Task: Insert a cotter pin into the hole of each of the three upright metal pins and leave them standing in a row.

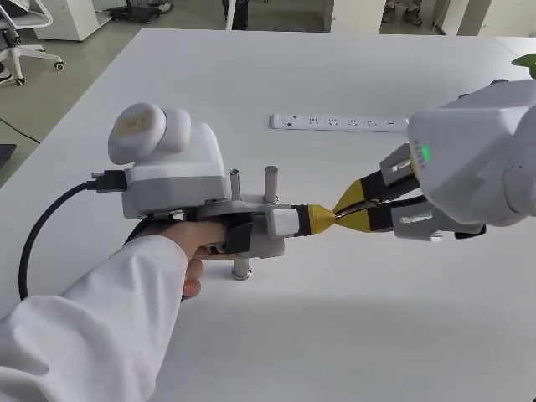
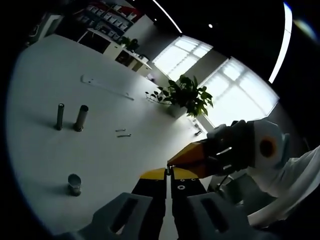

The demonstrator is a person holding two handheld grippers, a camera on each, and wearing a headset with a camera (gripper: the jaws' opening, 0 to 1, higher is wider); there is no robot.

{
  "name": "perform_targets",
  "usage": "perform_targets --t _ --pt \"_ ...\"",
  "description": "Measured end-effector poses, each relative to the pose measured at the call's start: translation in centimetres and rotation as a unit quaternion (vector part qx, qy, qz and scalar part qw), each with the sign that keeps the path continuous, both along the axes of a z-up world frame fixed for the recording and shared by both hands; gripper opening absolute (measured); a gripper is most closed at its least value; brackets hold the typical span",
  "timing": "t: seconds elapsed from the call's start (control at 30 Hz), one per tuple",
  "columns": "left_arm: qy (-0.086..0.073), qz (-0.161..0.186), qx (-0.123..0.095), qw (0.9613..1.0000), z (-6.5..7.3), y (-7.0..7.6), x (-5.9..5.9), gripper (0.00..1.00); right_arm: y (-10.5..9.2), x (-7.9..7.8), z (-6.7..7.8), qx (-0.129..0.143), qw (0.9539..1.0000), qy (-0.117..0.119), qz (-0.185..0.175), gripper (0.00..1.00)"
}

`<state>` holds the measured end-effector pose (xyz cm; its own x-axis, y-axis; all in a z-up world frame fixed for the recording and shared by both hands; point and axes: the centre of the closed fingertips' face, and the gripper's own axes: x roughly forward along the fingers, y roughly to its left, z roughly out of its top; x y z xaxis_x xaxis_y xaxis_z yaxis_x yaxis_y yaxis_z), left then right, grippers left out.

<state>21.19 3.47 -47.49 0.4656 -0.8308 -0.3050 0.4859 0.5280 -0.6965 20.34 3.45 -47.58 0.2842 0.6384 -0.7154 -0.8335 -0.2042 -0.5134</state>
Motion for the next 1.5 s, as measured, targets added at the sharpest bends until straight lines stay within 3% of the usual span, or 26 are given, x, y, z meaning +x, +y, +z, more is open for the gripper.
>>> perform_targets --t 0.2,0.43,0.57,0.63,0.73,0.77,0.8,0.83,0.9,0.93,1.0,1.07,1.17,1.23,1.27,1.33,1.5 --pt "0.005 -0.001 -0.004 1.0 0.0 0.2 0.0 0.0 0.1 -0.1 0.1 0.002 0.9997 -0.016 0.019 0.0" --pt "0.002 -0.012 0.019 0.9997 -0.7 0.5 -0.4 0.0 0.3 0.2 0.2 0.02 0.9997 -0.001 0.011 0.1" --pt "-0.03 -0.023 0.035 0.9987 -0.5 0.7 -0.5 0.0 0.2 0.0 -0.1 0.039 0.9985 0.039 -0.004 0.19" --pt "-0.059 -0.037 0.057 0.9959 -0.5 0.9 -0.6 0.0 0.1 -0.1 -0.3 0.062 0.995 0.077 -0.018 0.2" --pt "-0.098 -0.059 0.078 0.9904 -0.4 1.0 -0.8 0.0 -0.2 -0.1 -0.4 0.082 0.989 0.118 -0.034 0.21" --pt "-0.114 -0.07 0.088 0.9872 -0.3 1.0 -1.0 0.0 -0.5 -0.2 -0.6 0.081 0.9872 0.132 -0.038 0.22" --pt "-0.121 -0.078 0.097 0.9848 -0.4 1.0 -1.1 0.0 -0.6 -0.1 -0.6 0.079 0.9875 0.131 -0.037 0.24" --pt "-0.133 -0.087 0.11 0.9811 -0.6 1.1 -1.2 0.0 -1.1 -0.4 -1.2 0.066 0.9854 0.151 -0.042 0.26" --pt "-0.15 -0.101 0.132 0.9745 -0.9 1.2 -1.4 0.0 -1.3 -0.3 -1.3 0.078 0.9801 0.176 -0.048 0.27" --pt "-0.163 -0.113 0.14 0.97 -1.0 1.2 -1.6 0.0 -1.2 -1.2 -1.3 0.083 0.9732 0.209 -0.049 0.26" --pt "-0.174 -0.123 0.138 0.9671 -1.0 1.0 -2.0 0.0 -1.0 -2.0 -1.4 0.094 0.962 0.249 -0.061 0.28" --pt "-0.179 -0.124 0.141 0.9658 -1.0 1.0 -2.1 0.0 -0.9 -2.1 -1.4 0.1 0.9607 0.252 -0.06 0.27" --pt "-0.212 -0.143 0.153 0.9546 -0.9 0.9 -2.4 0.0 -0.9 -2.2 -1.6 0.109 0.9558 0.264 -0.068 0.24" --pt "-0.224 -0.153 0.15 0.9509 -0.6 0.9 -2.6 0.0 -0.8 -2.2 -1.6 0.113 0.9537 0.269 -0.073 0.22" --pt "-0.234 -0.158 0.15 0.9474 -0.4 0.8 -2.7 0.0 -0.7 -2.2 -1.6 0.115 0.9535 0.268 -0.075 0.2" --pt "-0.261 -0.174 0.156 0.9367 -0.1 0.7 -2.9 0.0 -0.6 -2.5 -1.5 0.116 0.9536 0.27 -0.067 0.15" --pt "-0.274 -0.179 0.154 0.9323 0.1 0.7 -3.1 0.0 -0.3 -3.1 -1.8 0.11 0.9525 0.277 -0.064 0.12"
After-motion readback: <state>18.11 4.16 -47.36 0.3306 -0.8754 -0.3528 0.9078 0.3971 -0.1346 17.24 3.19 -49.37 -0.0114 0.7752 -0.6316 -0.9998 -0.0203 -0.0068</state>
